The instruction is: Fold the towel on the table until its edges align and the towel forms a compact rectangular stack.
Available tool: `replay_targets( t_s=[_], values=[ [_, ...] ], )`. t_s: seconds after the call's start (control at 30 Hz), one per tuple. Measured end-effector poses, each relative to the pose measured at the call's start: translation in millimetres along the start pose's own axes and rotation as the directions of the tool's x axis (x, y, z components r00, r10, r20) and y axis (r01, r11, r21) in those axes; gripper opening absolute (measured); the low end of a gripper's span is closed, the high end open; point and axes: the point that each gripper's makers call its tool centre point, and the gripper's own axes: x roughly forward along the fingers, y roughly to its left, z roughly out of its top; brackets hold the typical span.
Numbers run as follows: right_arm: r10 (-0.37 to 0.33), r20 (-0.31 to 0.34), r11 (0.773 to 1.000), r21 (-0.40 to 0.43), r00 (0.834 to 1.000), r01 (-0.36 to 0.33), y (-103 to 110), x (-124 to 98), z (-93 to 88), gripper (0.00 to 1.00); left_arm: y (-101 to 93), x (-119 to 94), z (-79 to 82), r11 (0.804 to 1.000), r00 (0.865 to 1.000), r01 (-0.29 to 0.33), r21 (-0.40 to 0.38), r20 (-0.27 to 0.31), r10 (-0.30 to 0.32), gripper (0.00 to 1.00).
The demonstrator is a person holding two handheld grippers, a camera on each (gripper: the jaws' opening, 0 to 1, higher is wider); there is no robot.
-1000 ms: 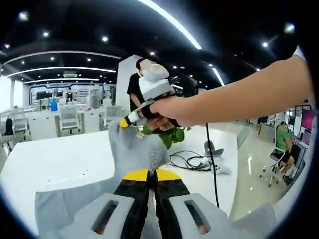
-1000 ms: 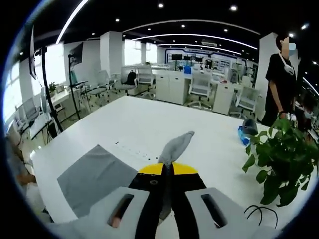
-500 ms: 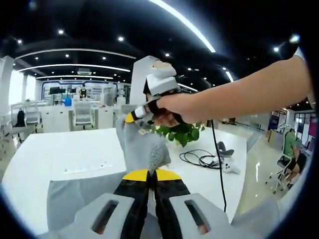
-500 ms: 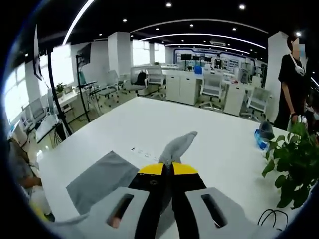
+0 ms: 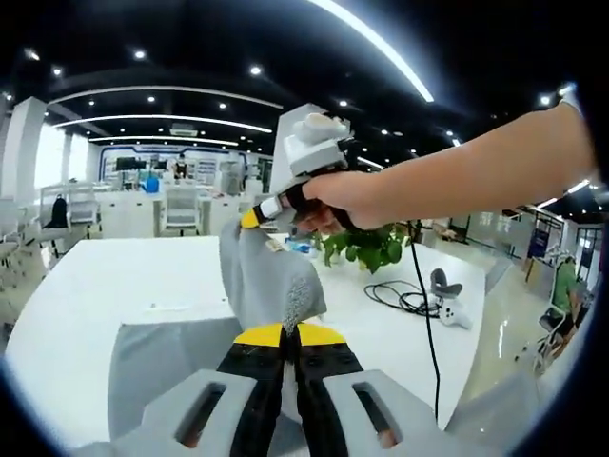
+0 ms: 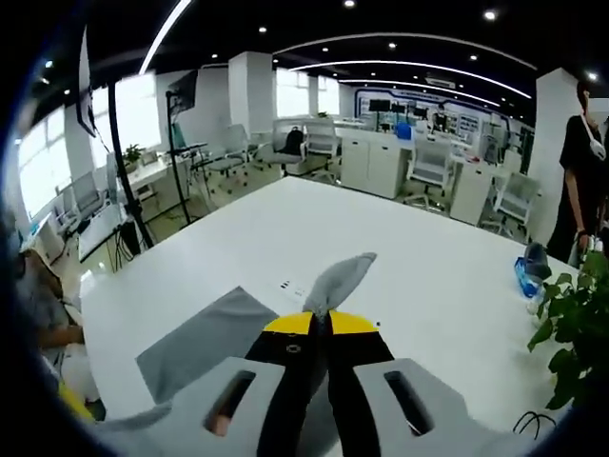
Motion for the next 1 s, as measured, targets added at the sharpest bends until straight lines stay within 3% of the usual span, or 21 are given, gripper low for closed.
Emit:
replay_targets(
  t_s=[0.37, 0.57, 1.0],
  values=[
    [0.064, -0.012, 0.997, -0.048, 0.998, -0.064, 36, 31, 7.7, 0.02, 34.0, -16, -16.7, 0.995, 0.996, -0.089, -0.043, -0.016, 0.088, 0.03],
    [0.094, -0.039, 0.993, -0.067, 0.995, -0.097, 50, 52, -1.9, 0.02, 53.0, -20, -39.3, 0.989, 0.992, -0.121, -0.082, -0.052, 0.117, 0.03],
    [0.139, -0.094, 0.984, -0.099, 0.986, -0.148, 83, 96, -23.1, 0.02, 79.0, -30, -70.5, 0.975, 0.978, -0.187, -0.116, -0.116, 0.174, 0.03]
  ],
)
